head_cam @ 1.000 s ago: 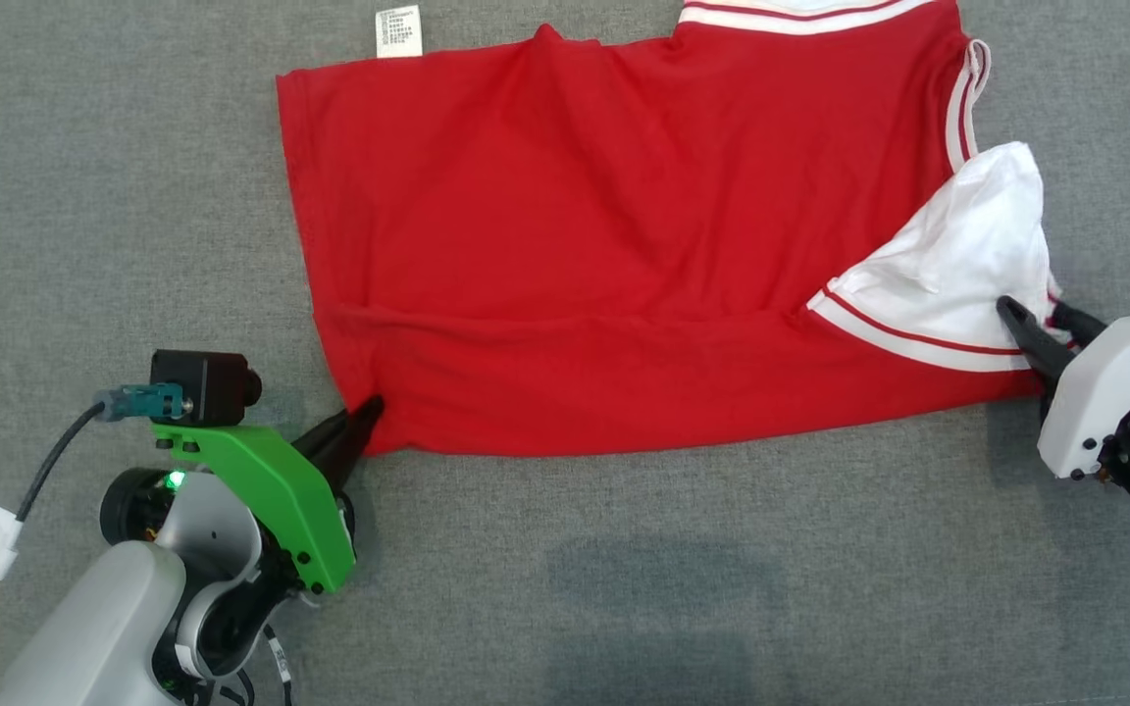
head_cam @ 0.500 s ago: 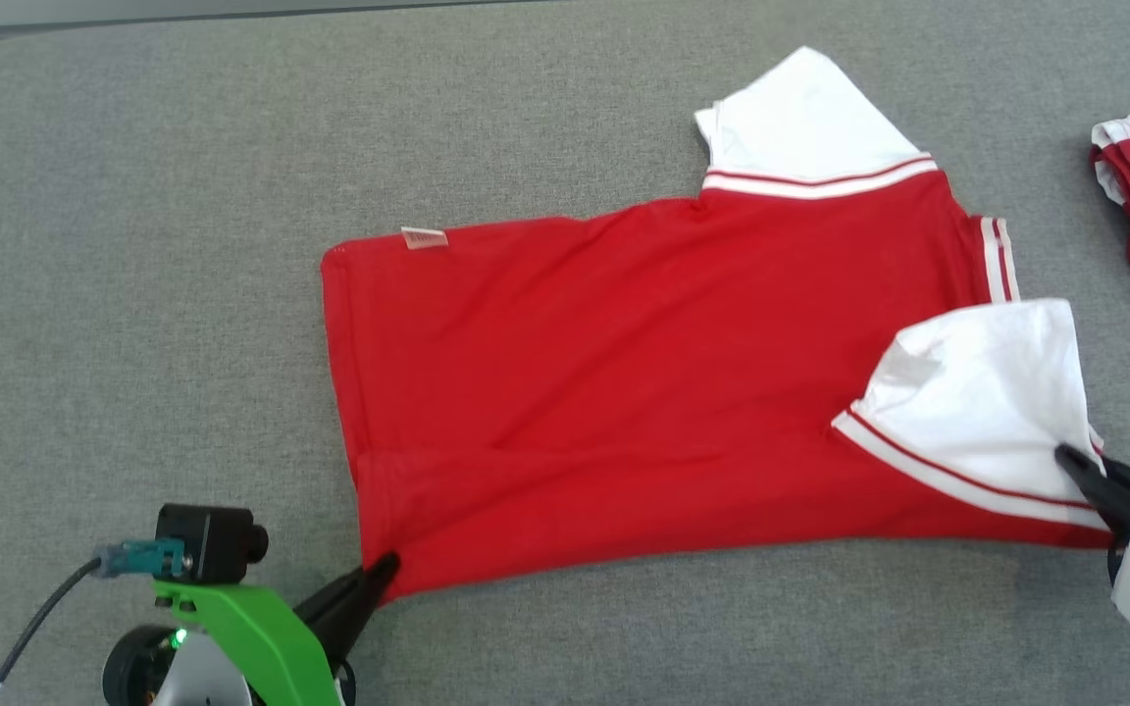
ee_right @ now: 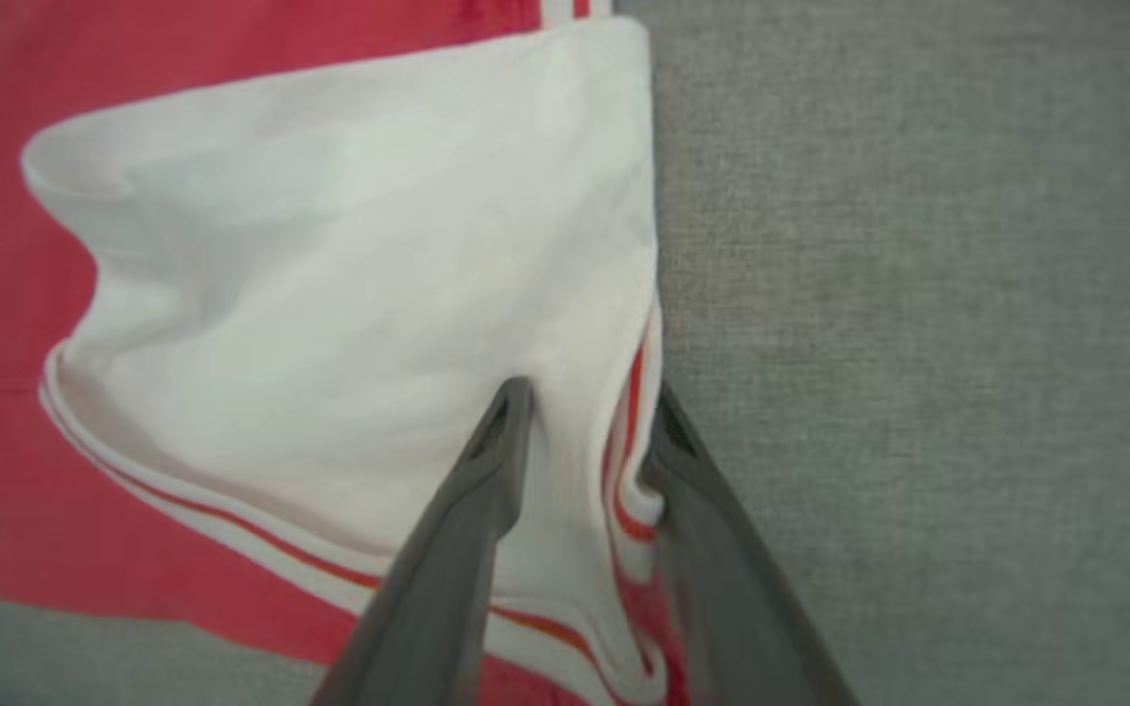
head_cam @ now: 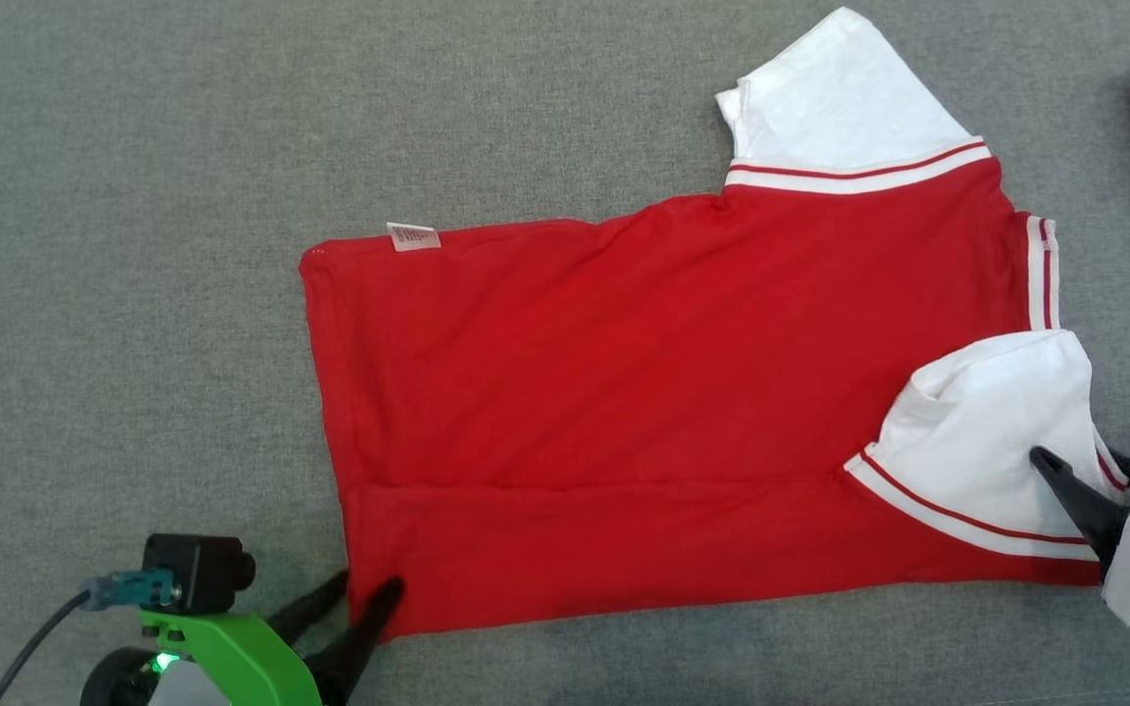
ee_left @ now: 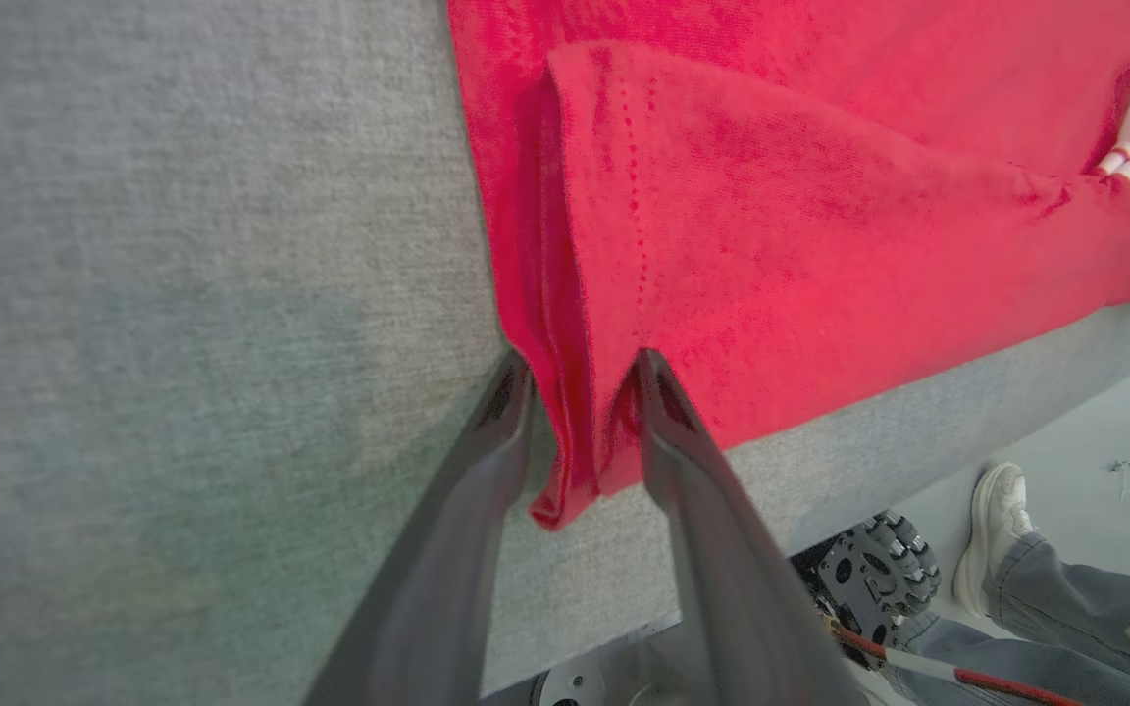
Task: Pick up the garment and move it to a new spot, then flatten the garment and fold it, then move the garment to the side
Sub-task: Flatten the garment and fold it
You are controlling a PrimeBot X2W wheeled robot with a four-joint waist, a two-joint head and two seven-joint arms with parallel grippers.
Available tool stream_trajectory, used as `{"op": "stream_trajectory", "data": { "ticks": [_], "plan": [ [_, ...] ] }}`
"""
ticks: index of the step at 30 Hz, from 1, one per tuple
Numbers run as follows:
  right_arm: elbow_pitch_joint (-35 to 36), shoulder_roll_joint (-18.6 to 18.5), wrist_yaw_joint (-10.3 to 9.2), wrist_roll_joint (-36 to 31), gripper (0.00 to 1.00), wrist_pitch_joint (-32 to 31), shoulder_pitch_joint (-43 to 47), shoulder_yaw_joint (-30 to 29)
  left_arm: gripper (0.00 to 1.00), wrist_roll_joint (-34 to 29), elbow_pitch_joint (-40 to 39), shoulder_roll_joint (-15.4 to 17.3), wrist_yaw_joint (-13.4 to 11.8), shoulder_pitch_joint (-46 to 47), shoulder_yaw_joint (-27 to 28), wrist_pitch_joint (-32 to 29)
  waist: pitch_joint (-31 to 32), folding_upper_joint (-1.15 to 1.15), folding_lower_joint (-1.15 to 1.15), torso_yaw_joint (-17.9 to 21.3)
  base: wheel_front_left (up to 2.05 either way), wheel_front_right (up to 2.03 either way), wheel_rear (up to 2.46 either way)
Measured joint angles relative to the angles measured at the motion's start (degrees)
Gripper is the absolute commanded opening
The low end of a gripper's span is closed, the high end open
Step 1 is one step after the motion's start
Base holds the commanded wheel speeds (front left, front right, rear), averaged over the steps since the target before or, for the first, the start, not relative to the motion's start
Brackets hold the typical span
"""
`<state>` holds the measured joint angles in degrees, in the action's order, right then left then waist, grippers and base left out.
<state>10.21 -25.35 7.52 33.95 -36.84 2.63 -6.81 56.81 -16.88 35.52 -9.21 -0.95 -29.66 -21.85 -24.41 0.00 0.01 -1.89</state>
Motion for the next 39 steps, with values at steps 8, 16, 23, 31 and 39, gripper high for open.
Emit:
{"op": "stream_trajectory", "data": {
  "ticks": [8,16,23,31,39],
  "plan": [
    [6.0,-7.1,-0.04,0.3,1.00,-0.7,-13.0,-1.3,1.00,-6.3,-4.4,4.0,-3.4,10.3,4.7,-0.4,-0.7,0.00,0.00,-0.6,0.00,0.00,0.00],
    [-5.3,-9.4,-0.03,-2.2,1.00,-8.7,-41.6,7.0,1.00,-10.8,5.5,-3.7,-2.2,33.0,-1.1,-7.6,-3.7,0.00,0.00,-1.9,0.00,0.00,0.00],
    [-19.8,-6.0,-0.03,-5.3,1.00,-9.9,-53.6,13.4,1.00,-10.9,17.5,-11.6,1.2,42.1,-5.6,-8.9,-7.5,0.00,0.01,-5.3,0.00,0.00,0.00],
    [-31.3,-4.9,-0.04,-7.9,1.00,-5.8,-57.0,15.6,1.00,-10.6,24.1,-16.0,5.0,46.0,-8.1,-8.5,-11.1,0.00,0.00,-9.2,0.00,0.00,0.00],
    [-34.5,-3.5,-0.14,-4.8,0.00,-1.0,-59.2,17.5,0.00,-10.0,26.9,-16.6,7.8,47.3,-9.0,-8.1,-12.1,0.00,-0.01,-9.7,0.00,0.00,0.00]
  ]
}}
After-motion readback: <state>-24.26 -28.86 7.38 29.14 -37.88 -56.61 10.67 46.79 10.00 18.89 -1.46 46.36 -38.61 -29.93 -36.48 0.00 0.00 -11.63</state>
